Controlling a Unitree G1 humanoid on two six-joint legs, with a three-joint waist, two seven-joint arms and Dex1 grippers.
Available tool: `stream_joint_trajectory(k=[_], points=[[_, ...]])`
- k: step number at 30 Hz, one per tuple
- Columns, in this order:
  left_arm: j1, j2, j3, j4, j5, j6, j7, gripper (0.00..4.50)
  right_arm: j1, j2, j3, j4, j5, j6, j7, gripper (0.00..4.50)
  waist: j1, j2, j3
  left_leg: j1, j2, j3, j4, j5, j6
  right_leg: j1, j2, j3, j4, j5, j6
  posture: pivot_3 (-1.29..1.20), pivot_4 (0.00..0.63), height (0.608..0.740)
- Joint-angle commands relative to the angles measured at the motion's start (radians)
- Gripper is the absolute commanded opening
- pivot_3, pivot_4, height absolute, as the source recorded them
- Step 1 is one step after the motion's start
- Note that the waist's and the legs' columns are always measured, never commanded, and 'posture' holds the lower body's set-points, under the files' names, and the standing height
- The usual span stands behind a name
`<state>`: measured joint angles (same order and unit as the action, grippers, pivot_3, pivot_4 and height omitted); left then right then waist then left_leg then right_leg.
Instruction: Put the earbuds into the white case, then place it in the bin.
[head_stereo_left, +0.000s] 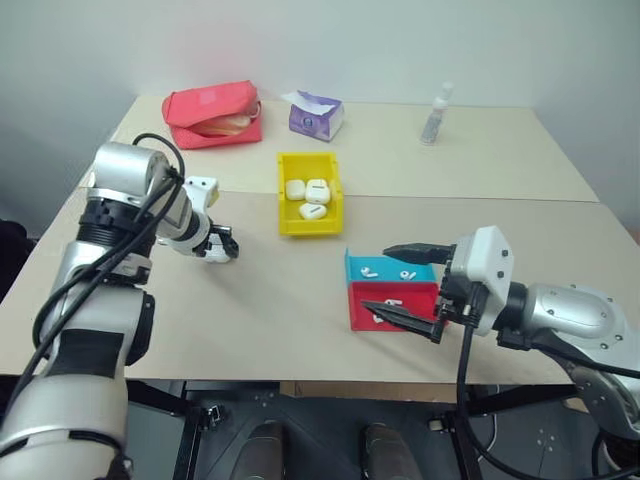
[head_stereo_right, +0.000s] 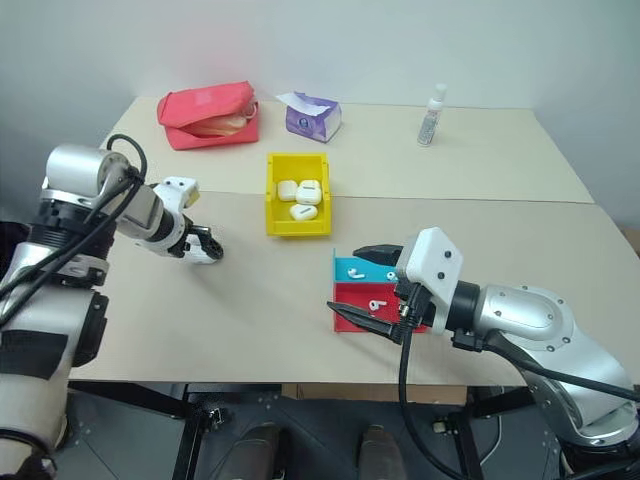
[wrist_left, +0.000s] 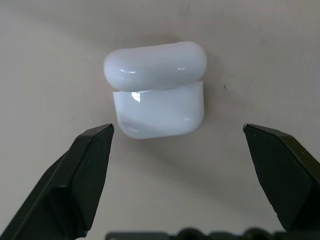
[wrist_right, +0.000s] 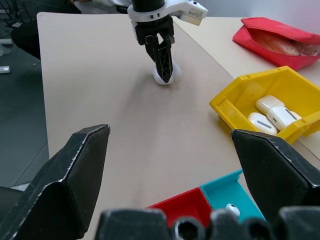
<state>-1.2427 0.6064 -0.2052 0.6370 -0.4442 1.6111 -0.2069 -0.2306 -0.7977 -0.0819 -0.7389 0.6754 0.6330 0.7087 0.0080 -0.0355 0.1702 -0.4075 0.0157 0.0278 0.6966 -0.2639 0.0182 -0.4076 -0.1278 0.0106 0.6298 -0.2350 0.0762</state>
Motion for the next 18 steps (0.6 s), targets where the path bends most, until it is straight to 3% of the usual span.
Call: stream_joint_trajectory(k=[1, 18], points=[[-0.024, -0.018, 0.047, 0.025, 0.069, -0.01, 0.016, 4.5, -0.005, -0.002, -0.022, -0.033, 0.002, -0.025, 0.004, 4.48, 0.0, 0.0, 0.0, 0.0, 0.0, 0.0, 0.0, 0.0, 0.0, 0.0, 0.0, 0.0, 0.0, 0.0, 0.0, 0.0, 0.15, 0.74], [0.001, -0.109, 0.142, 0.113, 0.219, -0.09, 0.035, 4.5, 0.009, -0.033, -0.056, -0.01, 0.026, -0.01, 0.051, 4.48, -0.001, 0.0, 0.0, 0.0, 0.0, 0.0, 0.0, 0.0, -0.001, 0.0, 0.0, 0.0, 0.0, 0.0, 0.0, 0.0, 0.15, 0.74]])
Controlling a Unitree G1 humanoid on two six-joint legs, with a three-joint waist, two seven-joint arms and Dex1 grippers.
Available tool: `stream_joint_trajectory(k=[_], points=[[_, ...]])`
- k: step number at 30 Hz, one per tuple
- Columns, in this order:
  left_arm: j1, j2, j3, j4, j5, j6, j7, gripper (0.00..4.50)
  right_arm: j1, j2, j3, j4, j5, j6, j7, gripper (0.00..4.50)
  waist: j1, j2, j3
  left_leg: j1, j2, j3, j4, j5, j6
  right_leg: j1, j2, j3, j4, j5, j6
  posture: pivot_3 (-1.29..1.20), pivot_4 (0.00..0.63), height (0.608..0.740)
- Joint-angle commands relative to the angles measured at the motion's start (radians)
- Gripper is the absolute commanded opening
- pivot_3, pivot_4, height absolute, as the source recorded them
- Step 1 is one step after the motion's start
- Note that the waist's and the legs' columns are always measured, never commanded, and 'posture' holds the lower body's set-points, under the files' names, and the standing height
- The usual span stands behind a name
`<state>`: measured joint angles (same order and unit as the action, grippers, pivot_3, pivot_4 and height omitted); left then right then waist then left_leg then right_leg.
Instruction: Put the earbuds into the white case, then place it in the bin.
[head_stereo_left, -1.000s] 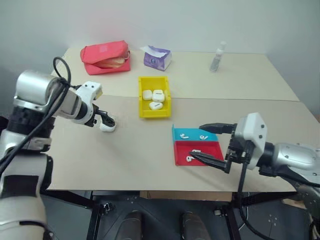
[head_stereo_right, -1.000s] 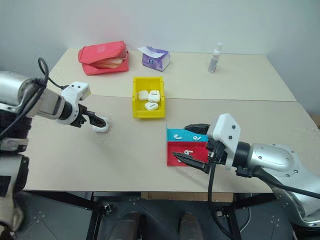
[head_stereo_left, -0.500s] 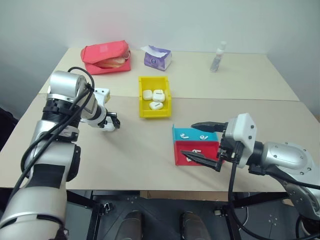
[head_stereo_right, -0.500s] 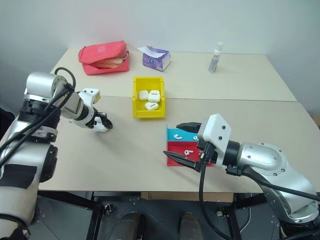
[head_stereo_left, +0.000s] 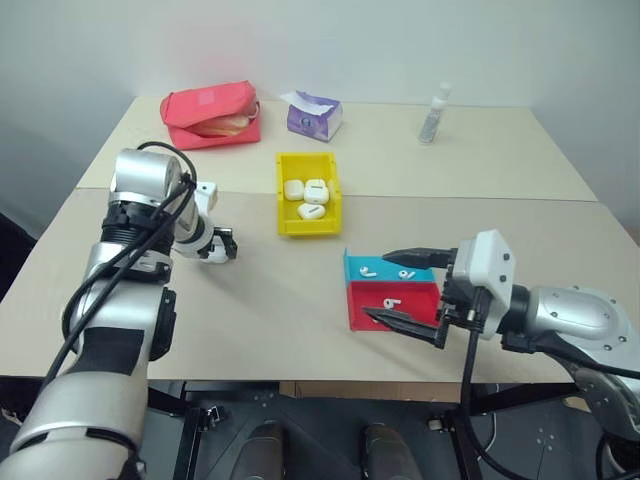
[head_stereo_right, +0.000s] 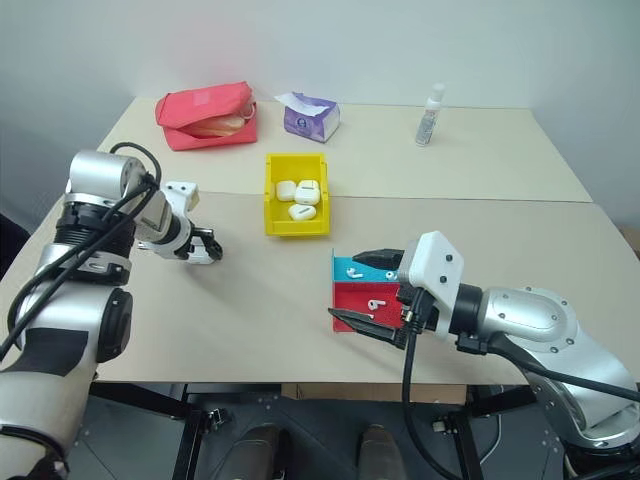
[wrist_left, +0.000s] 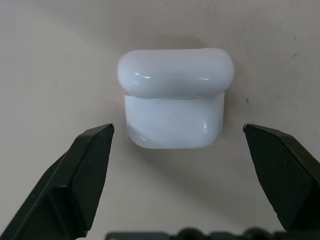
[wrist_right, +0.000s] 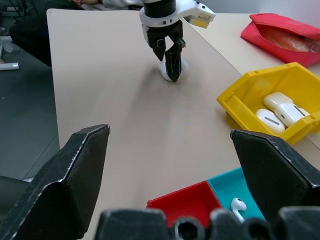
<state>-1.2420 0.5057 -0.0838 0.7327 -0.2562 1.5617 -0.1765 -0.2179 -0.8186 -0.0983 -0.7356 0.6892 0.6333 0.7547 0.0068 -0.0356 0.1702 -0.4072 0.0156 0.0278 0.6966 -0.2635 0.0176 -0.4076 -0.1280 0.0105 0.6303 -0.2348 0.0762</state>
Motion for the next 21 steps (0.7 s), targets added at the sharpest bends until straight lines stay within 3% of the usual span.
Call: stream_joint_trajectory(k=[1, 9, 12, 16, 21], points=[[0.0, -0.016, 0.026, 0.028, 0.038, -0.055, 0.008, 4.5, -0.003, -0.013, -0.039, -0.013, 0.012, -0.011, 0.006, 4.48, 0.0, 0.0, 0.0, 0.0, 0.0, 0.0, 0.0, 0.0, 0.0, 0.0, 0.0, 0.0, 0.0, 0.0, 0.0, 0.0, 0.15, 0.74], [-0.008, -0.037, 0.042, 0.059, 0.076, -0.079, -0.002, 4.5, 0.013, -0.018, -0.049, -0.032, 0.021, -0.001, -0.005, 4.48, 0.001, 0.0, 0.0, 0.0, 0.0, 0.0, 0.0, 0.0, 0.0, 0.0, 0.0, 0.0, 0.0, 0.0, 0.0, 0.0, 0.15, 0.74], [-0.001, -0.029, 0.056, 0.062, 0.089, -0.089, 0.003, 4.01, 0.021, -0.021, -0.056, -0.04, 0.024, 0.004, -0.011, 4.5, 0.0, 0.0, 0.0, 0.0, 0.0, 0.0, 0.0, 0.0, 0.0, 0.0, 0.0, 0.0, 0.0, 0.0, 0.0, 0.0, 0.15, 0.74], [0.013, -0.01, 0.032, 0.031, 0.088, -0.061, -0.029, 2.83, 0.024, -0.02, -0.067, -0.047, 0.037, 0.015, -0.019, 4.5, -0.001, 0.0, 0.0, 0.0, 0.0, 0.0, 0.0, 0.0, 0.0, 0.0, 0.0, 0.0, 0.0, 0.0, 0.0, 0.0, 0.15, 0.74], [0.054, 0.013, 0.042, -0.072, 0.077, -0.034, -0.05, 2.8, 0.027, -0.024, -0.073, -0.052, 0.049, 0.02, -0.023, 4.5, -0.004, 0.0, 0.0, 0.0, 0.0, 0.0, 0.0, 0.0, 0.0, 0.0, 0.0, 0.0, 0.0, 0.0, 0.0, 0.0, 0.15, 0.74]])
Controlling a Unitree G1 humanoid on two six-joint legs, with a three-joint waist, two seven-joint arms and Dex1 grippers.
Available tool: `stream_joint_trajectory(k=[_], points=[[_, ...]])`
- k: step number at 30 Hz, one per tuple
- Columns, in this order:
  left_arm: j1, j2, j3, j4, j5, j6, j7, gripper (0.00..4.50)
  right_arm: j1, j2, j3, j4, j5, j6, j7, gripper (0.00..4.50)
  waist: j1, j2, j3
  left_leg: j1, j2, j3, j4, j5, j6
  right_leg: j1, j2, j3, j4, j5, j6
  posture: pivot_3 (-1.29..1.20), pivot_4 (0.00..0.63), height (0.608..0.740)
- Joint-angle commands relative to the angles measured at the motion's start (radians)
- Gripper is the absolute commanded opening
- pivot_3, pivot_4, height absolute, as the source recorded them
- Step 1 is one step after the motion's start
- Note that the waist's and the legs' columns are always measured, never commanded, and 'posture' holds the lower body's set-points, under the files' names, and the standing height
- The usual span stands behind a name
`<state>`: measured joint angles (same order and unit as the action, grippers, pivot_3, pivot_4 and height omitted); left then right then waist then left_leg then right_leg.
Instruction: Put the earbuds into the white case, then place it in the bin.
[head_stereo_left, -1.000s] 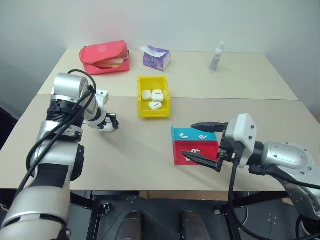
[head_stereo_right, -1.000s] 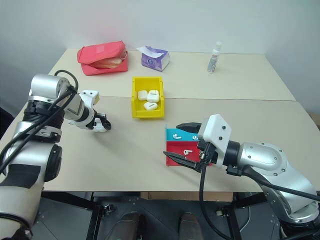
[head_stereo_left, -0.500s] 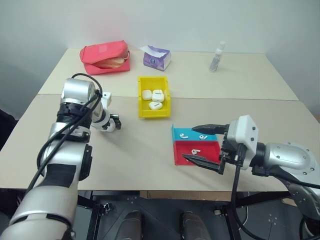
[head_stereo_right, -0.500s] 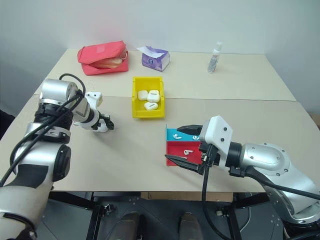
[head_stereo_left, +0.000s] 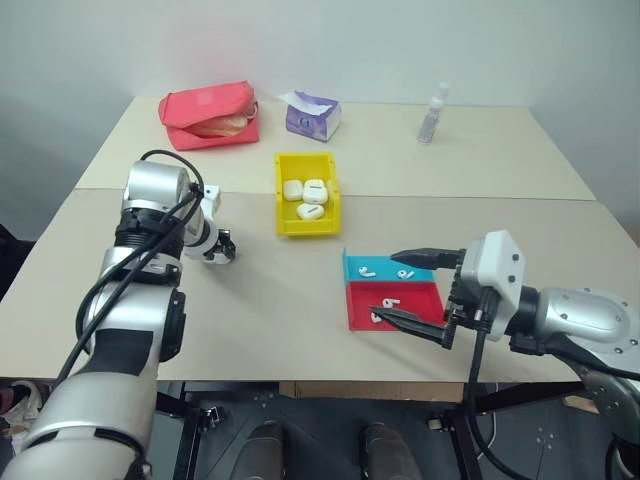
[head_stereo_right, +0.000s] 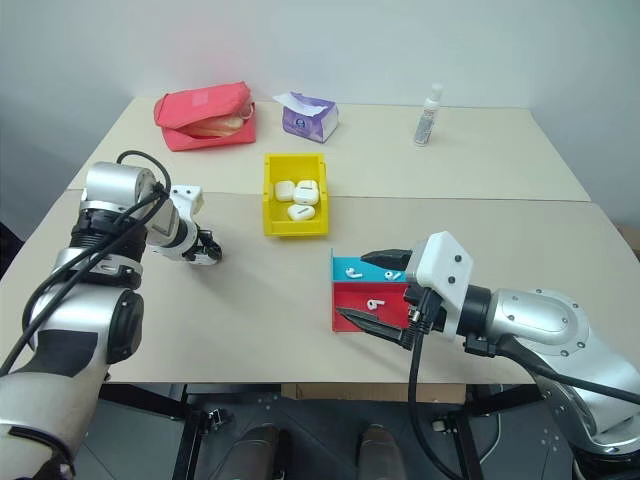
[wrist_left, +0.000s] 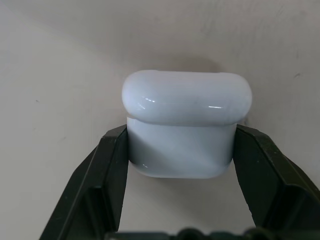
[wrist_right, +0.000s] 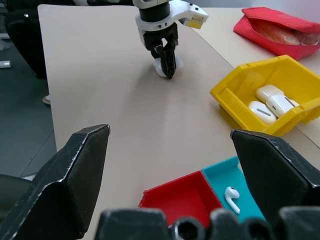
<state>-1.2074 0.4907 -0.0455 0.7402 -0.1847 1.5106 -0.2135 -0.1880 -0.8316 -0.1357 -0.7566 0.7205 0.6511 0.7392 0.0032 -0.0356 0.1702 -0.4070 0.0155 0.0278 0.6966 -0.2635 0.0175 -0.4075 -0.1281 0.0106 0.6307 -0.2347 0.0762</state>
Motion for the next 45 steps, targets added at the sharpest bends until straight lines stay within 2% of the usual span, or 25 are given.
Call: stream_joint_trajectory(k=[1, 4, 7, 9, 11, 15, 17, 25, 31, 35, 38, 40, 43, 45], points=[[0.039, 0.039, 0.018, -0.132, -0.003, 0.013, -0.021, 2.8, -0.004, -0.012, -0.034, -0.029, 0.018, 0.003, -0.008, 4.5, -0.002, 0.0, 0.0, 0.0, 0.0, 0.0, 0.0, 0.0, 0.0, 0.0, 0.0, 0.0, 0.0, 0.0, 0.0, 0.0, 0.15, 0.74], [0.187, 0.088, 0.129, -0.439, -0.07, -0.112, -0.091, 2.8, -0.003, -0.018, -0.038, -0.019, 0.021, 0.001, -0.005, 4.5, -0.013, 0.0, 0.0, 0.0, 0.001, -0.001, -0.001, 0.0, 0.0, -0.001, 0.0, 0.001, 0.001, 0.0, 0.0, 0.0, 0.15, 0.74], [0.319, 0.07, 0.28, -0.654, -0.12, -0.289, -0.109, 2.8, 0.005, -0.024, -0.046, -0.016, 0.023, -0.003, 0.0, 4.5, -0.012, 0.0, 0.0, -0.001, 0.001, -0.005, -0.001, 0.002, -0.004, -0.003, 0.0, 0.002, 0.002, 0.001, -0.001, 0.0, 0.15, 0.74], [0.43, 0.04, 0.333, -0.77, -0.138, -0.548, -0.157, 2.8, 0.013, -0.025, -0.05, -0.014, 0.02, -0.007, 0.003, 4.5, -0.009, 0.0, 0.0, -0.001, 0.001, -0.006, 0.0, 0.003, -0.004, -0.003, -0.001, 0.002, 0.001, 0.001, -0.001, 0.0, 0.15, 0.74], [0.5, 0.016, 0.361, -0.818, -0.172, -0.737, -0.235, 2.8, 0.018, -0.025, -0.051, -0.013, 0.016, -0.011, 0.004, 4.5, -0.004, 0.0, 0.0, 0.0, 0.001, -0.005, -0.001, 0.003, -0.004, -0.001, -0.002, 0.002, 0.0, 0.001, -0.001, 0.0, 0.15, 0.74], [0.485, 0.018, 0.432, -0.77, -0.406, -0.694, -0.475, 2.8, 0.02, -0.023, -0.051, -0.014, 0.009, -0.017, 0.001, 4.5, 0.007, 0.0, 0.0, 0.001, 0.0, -0.002, 0.0, 0.003, -0.005, 0.001, -0.001, -0.001, 0.0, 0.002, -0.002, 0.0, 0.15, 0.74], [0.479, 0.012, 0.413, -0.769, -0.463, -0.741, -0.586, 2.8, 0.02, -0.025, -0.053, -0.014, 0.004, -0.019, -0.001, 4.5, 0.008, 0.0, 0.0, 0.001, 0.0, -0.001, 0.0, 0.003, -0.004, 0.002, -0.001, -0.001, -0.001, 0.002, -0.001, 0.0, 0.15, 0.74], [0.452, -0.047, 0.267, -0.787, -0.546, -0.927, -0.903, 2.8, 0.024, -0.049, -0.085, -0.015, -0.008, -0.014, 0.005, 4.5, 0.006, 0.0, 0.0, 0.001, 0.0, -0.001, 0.0, 0.002, -0.004, 0.003, -0.001, -0.001, -0.002, 0.002, -0.001, 0.0, 0.15, 0.74], [0.437, -0.111, 0.217, -0.798, -0.623, -0.97, -1.014, 2.8, 0.01, -0.116, -0.12, -0.004, -0.028, 0.012, 0.003, 4.5, 0.002, 0.0, 0.0, 0.001, 0.0, -0.001, 0.0, 0.002, -0.003, 0.003, -0.001, -0.001, -0.002, 0.002, -0.001, 0.0, 0.15, 0.74], [0.399, -0.145, 0.191, -0.775, -0.632, -0.986, -1.041, 2.8, -0.046, -0.202, -0.081, 0.009, -0.047, 0.085, -0.002, 4.5, 0.003, 0.0, 0.0, 0.001, 0.0, -0.001, 0.0, 0.002, -0.003, 0.003, -0.001, -0.001, -0.002, 0.002, -0.001, 0.0, 0.15, 0.74], [0.411, -0.153, 0.168, -0.763, -0.608, -1.015, -1.062, 2.8, -0.108, -0.252, -0.021, 0.034, -0.072, 0.114, 0.017, 3.91, -0.002, 0.0, 0.0, 0.002, 0.0, -0.001, 0.0, 0.002, -0.003, 0.003, -0.001, -0.001, -0.002, 0.002, -0.001, 0.0, 0.15, 0.74], [0.419, -0.153, 0.159, -0.756, -0.594, -1.034, -1.062, 2.8, -0.143, -0.264, 0.015, 0.051, -0.086, 0.114, 0.032, 3.3, -0.004, 0.0, 0.0, 0.002, 0.0, -0.002, 0.0, 0.002, -0.003, 0.003, -0.001, -0.001, -0.002, 0.002, -0.001, 0.0, 0.15, 0.74], [0.44, -0.158, 0.157, -0.769, -0.594, -1.052, -1.043, 2.8, -0.234, -0.33, 0.165, 0.073, -0.194, 0.098, 0.106, 2.34, -0.009, 0.001, 0.0, 0.001, 0.0, -0.002, 0.0, 0.002, -0.002, 0.003, -0.001, -0.001, -0.002, 0.002, -0.001, 0.0, 0.15, 0.74], [0.464, -0.161, 0.156, -0.787, -0.592, -1.065, -1.028, 2.8, -0.333, -0.333, 0.289, 0.103, -0.247, 0.138, 0.154, 2.34, -0.012, 0.001, 0.0, 0.001, 0.0, -0.002, 0.0, 0.002, -0.002, 0.002, -0.001, -0.001, -0.003, 0.002, -0.001, 0.0, 0.15, 0.74]])
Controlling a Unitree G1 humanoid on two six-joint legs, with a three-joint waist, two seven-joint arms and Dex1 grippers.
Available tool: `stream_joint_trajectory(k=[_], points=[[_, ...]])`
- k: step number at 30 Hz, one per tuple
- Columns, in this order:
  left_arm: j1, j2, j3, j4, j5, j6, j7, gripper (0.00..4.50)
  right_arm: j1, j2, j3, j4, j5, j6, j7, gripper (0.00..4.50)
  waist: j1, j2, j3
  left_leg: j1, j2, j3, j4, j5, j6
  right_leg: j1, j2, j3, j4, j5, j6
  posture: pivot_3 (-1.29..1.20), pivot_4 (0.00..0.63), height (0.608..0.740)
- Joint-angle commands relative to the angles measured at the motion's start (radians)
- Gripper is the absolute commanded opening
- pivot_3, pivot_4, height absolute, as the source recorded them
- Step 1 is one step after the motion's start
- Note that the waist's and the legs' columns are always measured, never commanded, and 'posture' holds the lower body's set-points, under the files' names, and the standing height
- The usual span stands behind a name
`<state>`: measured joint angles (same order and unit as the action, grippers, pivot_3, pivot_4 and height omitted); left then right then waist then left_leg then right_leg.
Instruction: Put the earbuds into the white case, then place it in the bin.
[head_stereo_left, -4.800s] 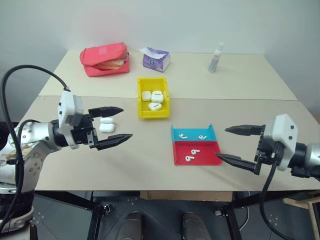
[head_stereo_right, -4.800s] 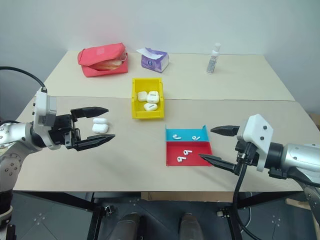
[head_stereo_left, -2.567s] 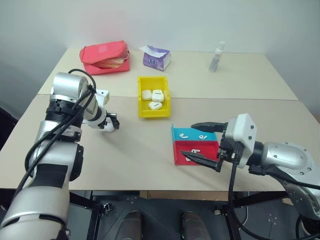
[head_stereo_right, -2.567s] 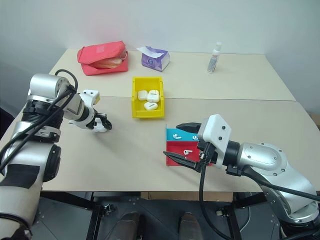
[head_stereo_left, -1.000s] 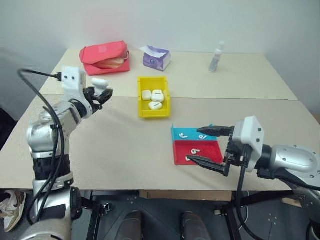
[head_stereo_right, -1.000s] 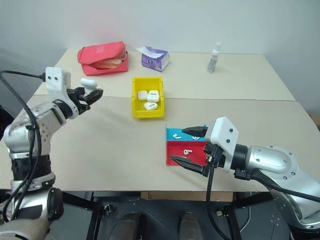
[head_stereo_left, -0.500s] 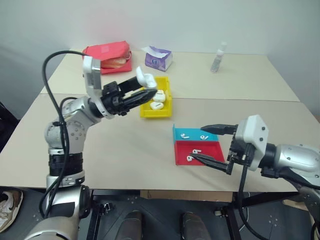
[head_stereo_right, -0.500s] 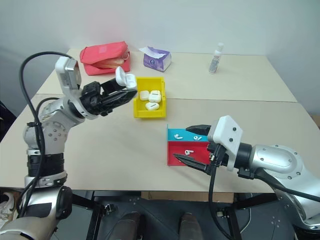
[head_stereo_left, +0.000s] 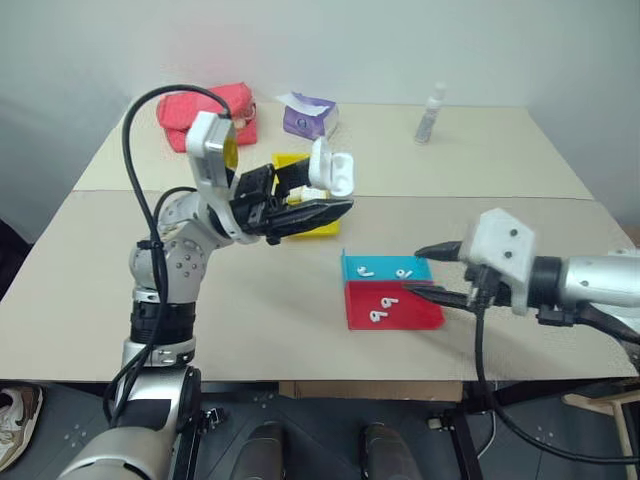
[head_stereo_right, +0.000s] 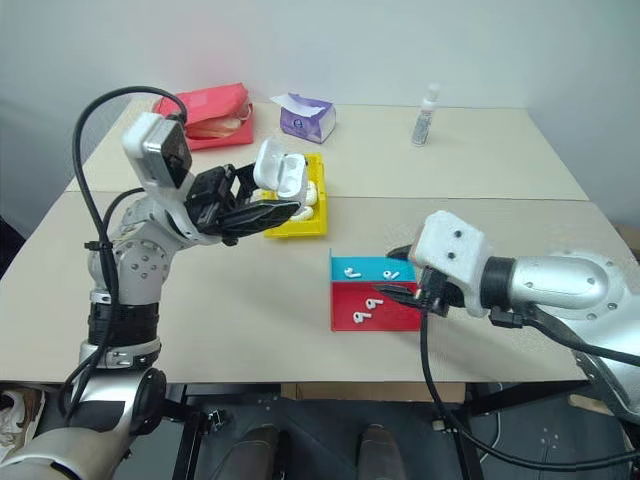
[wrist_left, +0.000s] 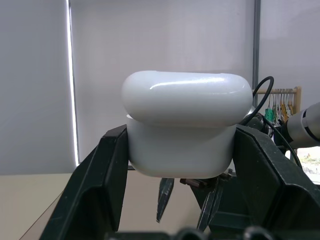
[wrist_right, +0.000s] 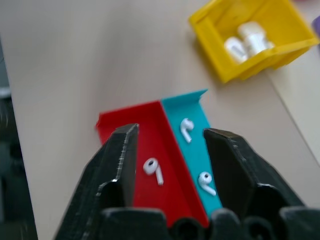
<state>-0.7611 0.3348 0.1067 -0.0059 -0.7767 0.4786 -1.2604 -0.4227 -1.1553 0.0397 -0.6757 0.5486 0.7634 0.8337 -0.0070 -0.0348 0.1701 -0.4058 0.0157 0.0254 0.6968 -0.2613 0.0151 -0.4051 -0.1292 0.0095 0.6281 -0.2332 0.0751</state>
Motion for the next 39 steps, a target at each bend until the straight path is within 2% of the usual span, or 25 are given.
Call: stream_joint_trajectory(k=[1, 9, 15, 22, 39], points=[[0.029, -0.007, 0.002, -0.05, 0.001, -0.038, 0.025, 2.8, -0.15, -0.004, 0.171, 0.04, -0.098, 0.054, 0.082, 2.34, -0.008, 0.0, 0.0, 0.0, 0.0, -0.001, 0.0, 0.0, 0.0, 0.0, 0.0, 0.0, 0.0, 0.0, 0.0, 0.0, 0.15, 0.74], [0.102, 0.004, 0.001, -0.121, -0.002, -0.053, 0.078, 2.8, -0.396, 0.125, 0.496, 0.191, -0.292, 0.044, 0.287, 2.34, -0.008, 0.0, 0.0, 0.0, 0.0, -0.004, 0.0, 0.0, 0.0, -0.001, 0.0, 0.001, 0.0, 0.0, 0.0, 0.0, 0.15, 0.74], [0.134, 0.009, -0.004, -0.156, -0.011, -0.055, 0.1, 2.8, -0.534, 0.255, 0.691, 0.328, -0.432, 0.133, 0.351, 2.34, -0.008, 0.0, 0.0, 0.0, 0.0, -0.005, 0.0, 0.0, 0.0, -0.001, 0.0, 0.001, 0.001, 0.0, 0.0, 0.0, 0.15, 0.74], [0.141, 0.021, 0.002, -0.176, -0.022, -0.05, 0.123, 2.8, -0.543, 0.284, 0.753, 0.39, -0.528, 0.114, 0.393, 2.34, -0.004, 0.001, 0.0, -0.001, 0.0, -0.007, 0.0, 0.0, 0.0, -0.002, 0.0, -0.001, 0.0, 0.0, 0.0, 0.0, 0.15, 0.74], [0.16, 0.039, 0.001, -0.213, -0.04, -0.04, 0.162, 2.8, -0.509, 0.351, 0.732, 0.448, -0.585, 0.115, 0.407, 2.34, -0.007, 0.001, 0.0, -0.001, 0.0, -0.007, 0.0, 0.001, -0.001, -0.002, 0.0, 0.0, 0.001, 0.0, 0.0, 0.0, 0.15, 0.74]])
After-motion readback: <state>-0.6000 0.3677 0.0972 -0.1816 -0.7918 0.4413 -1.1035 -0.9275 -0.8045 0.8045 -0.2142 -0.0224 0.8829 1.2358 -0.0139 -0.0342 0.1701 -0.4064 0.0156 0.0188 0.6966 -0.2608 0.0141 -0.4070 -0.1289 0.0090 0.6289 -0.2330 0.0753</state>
